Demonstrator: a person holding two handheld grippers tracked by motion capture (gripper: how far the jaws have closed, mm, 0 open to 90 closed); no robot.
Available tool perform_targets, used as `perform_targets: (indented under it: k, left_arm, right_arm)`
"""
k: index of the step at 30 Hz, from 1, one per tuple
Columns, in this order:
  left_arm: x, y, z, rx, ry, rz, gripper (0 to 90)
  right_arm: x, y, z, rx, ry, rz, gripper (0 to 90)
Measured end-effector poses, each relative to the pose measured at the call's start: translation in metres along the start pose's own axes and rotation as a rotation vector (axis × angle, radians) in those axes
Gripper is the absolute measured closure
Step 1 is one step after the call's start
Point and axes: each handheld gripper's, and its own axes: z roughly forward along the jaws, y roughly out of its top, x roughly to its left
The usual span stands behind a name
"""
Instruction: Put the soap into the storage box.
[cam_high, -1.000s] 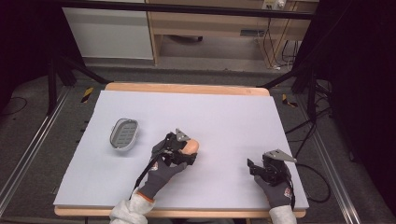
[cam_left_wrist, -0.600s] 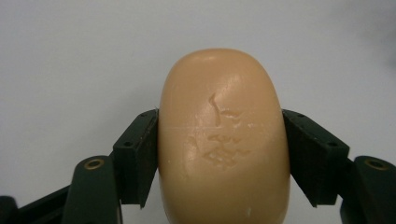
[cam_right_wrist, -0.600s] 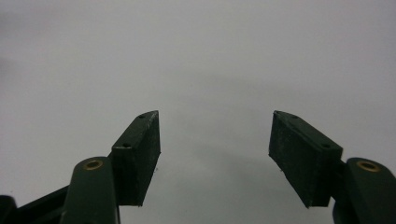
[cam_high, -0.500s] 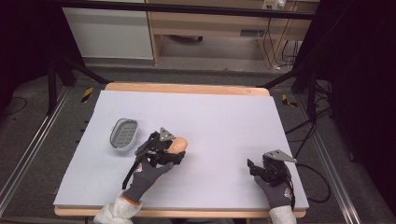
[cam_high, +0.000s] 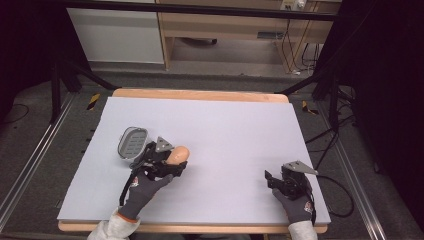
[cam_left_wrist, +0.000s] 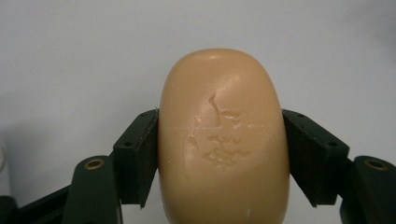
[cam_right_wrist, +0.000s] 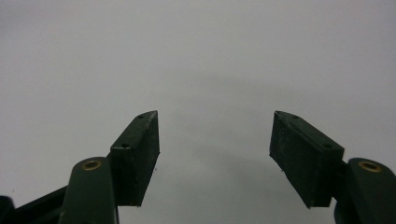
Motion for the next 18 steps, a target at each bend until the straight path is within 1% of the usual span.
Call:
perform_targets:
  k: [1, 5, 9, 16, 18]
  left_arm:
    - [0.0, 0.0, 0.0, 0.0, 0.0, 0.0, 31.4]
    - [0.008, -0.002, -0.007, -0.012, 0.013, -0.015, 31.4]
    - [0.015, -0.005, -0.011, -0.013, 0.024, -0.026, 31.4]
    - [0.027, -0.007, -0.017, -0.016, 0.043, -0.043, 31.5]
    - [0.029, -0.007, -0.018, -0.021, 0.048, -0.055, 31.5]
  right_arm:
    - [0.0, 0.0, 0.0, 0.0, 0.0, 0.0, 33.0]
    - [0.0, 0.0, 0.0, 0.0, -0.001, -0.002, 32.9]
    - [0.0, 0.0, 0.0, -0.001, -0.001, 0.0, 32.8]
    - [0.0, 0.0, 0.0, -0.002, 0.0, -0.002, 32.8]
    - [0.0, 0.0, 0.0, -0.003, 0.001, -0.001, 32.8]
